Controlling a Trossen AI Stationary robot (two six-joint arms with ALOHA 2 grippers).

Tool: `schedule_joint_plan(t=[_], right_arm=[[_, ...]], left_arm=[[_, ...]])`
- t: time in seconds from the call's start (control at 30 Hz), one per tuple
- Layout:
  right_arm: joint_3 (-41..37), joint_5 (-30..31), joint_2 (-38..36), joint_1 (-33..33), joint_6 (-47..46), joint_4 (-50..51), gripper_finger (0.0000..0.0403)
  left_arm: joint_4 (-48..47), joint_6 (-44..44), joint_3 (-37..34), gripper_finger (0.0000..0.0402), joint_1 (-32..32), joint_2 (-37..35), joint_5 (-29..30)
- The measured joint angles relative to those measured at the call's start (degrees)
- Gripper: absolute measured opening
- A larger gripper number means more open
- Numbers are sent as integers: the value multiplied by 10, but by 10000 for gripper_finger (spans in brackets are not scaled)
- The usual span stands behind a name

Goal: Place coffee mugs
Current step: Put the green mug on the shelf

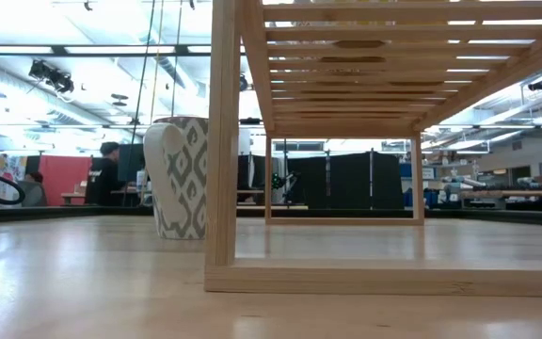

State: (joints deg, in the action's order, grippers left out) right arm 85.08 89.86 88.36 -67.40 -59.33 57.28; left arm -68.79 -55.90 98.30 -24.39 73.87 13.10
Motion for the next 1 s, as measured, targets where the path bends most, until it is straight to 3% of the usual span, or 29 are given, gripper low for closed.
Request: schedule_joint_plan(t=[0.13, 0.23, 0.4, 0.7, 1.0], right_arm=[[0, -1, 1, -11, -91, 67, 60], [0, -1, 1, -19, -106, 81, 60], [-9, 2, 1, -27, -106, 75, 60], [-97, 0, 2, -22, -203, 57, 60], [-149, 0, 2, -20, -206, 28, 61]], left_arm=[[0, 0, 0, 91, 0, 0, 0], [0, 0, 0, 91, 0, 0, 0], [0, 0, 0, 91, 0, 0, 0], [0, 0, 0, 91, 0, 0, 3], [0, 0, 0, 91, 0, 0, 4]])
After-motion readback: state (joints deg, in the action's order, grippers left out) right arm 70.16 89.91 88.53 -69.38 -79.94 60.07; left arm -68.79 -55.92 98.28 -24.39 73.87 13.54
